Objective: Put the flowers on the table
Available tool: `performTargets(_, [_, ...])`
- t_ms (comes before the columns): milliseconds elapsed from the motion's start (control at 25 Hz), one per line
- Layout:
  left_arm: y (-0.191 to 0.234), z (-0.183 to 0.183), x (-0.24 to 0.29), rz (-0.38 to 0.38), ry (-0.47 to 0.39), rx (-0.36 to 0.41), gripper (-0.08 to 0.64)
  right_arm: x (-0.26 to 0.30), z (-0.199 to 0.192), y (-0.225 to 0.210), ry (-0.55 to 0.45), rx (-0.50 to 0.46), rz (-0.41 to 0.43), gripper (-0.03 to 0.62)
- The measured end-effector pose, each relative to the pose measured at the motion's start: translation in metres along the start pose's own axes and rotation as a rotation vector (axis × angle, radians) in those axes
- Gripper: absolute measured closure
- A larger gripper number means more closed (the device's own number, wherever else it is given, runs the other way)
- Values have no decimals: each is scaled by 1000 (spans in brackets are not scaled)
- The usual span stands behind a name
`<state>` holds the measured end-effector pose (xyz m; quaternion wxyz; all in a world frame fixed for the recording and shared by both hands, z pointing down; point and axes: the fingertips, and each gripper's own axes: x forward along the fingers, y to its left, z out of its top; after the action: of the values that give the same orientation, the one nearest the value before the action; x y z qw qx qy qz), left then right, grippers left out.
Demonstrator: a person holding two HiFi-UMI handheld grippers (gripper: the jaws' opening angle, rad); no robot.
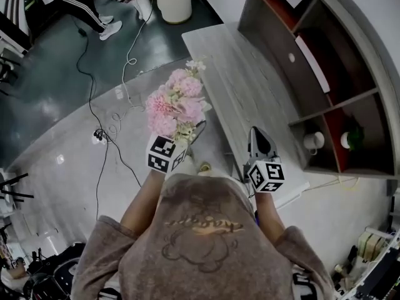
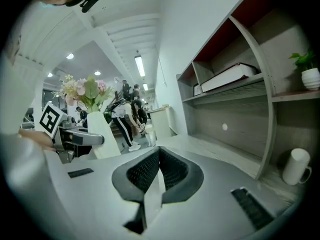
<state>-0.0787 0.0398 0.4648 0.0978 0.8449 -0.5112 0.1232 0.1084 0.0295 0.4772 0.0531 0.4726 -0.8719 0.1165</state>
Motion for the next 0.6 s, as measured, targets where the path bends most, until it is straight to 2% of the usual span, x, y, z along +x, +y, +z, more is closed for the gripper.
performTargets(280, [47, 30, 75, -81, 32, 15, 215, 67, 20, -33, 24, 27, -64, 604])
performTargets(600, [77, 41, 126, -206, 57, 43, 215, 103, 29, -41, 11, 61, -162, 604])
